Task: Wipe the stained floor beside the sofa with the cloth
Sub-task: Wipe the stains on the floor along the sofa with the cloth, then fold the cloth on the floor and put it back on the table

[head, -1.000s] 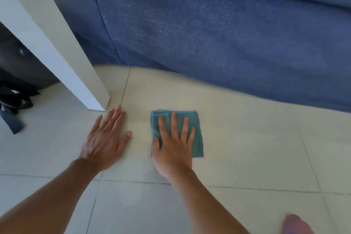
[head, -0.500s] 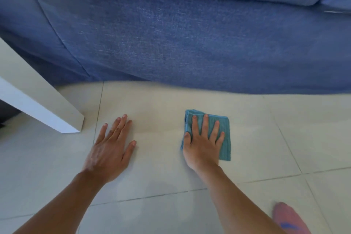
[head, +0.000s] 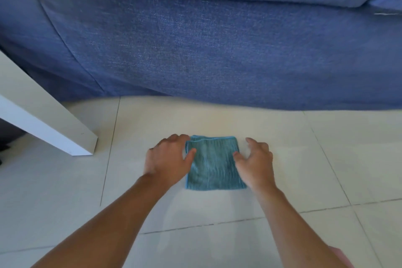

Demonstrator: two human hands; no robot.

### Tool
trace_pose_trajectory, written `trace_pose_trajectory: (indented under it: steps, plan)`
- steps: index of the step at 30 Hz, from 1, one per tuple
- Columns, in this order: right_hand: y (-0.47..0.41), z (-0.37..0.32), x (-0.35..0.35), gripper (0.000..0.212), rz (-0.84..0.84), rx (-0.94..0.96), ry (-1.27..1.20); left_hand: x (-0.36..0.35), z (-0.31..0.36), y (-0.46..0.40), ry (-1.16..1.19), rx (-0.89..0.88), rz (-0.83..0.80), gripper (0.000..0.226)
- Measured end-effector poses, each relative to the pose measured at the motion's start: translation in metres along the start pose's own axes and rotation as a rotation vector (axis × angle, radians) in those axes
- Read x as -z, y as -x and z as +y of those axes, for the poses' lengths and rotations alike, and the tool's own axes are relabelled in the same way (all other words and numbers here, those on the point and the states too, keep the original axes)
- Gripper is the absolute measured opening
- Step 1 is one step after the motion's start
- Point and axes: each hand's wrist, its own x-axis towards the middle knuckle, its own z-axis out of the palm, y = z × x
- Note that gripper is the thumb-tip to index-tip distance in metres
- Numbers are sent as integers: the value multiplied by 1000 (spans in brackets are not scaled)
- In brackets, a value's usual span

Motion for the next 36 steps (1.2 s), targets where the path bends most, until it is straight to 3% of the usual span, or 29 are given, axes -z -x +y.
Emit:
trace_pose_trajectory:
  steps: [2, 5, 9, 11, 16, 20, 24, 29, 33, 36]
  plan:
    - [-15, -4, 5, 63, -96, 23, -39, -5, 12, -11, -62, -15, -137, 53]
    - [-34, -17, 4, 48, -230, 101, 84, -10, 23, -26, -73, -8, -165, 61]
    - [-41, -23, 1, 7, -208, 121, 77, -11, 24, -41, -100, -16, -146, 36]
    - [-40, -18, 1, 16, -193, 164, 81, -11, 24, -44, -74, -35, -150, 28]
    - [-44, -22, 17, 14, -285, 130, 8, 0, 11, -53, 177, 7, -266, 11]
    - [-45, -41, 35, 13, -84, 260, -161, 23, 6, -59, 398, -116, -101, 17]
    - [-39, -48, 53, 21, 73, 370, -349, 42, 8, -56, 456, -284, 60, 13]
    - [-16, -9, 37, 34, 44, 390, -259, 24, 5, -32, 274, -405, -64, 13]
    - [7, 17, 23, 31, 2, 116, -185, 2, -3, -9, 65, -515, -224, 21]
    - [9, 9, 7, 18, 147, 245, -23, -10, -21, -1, 15, -508, -141, 38]
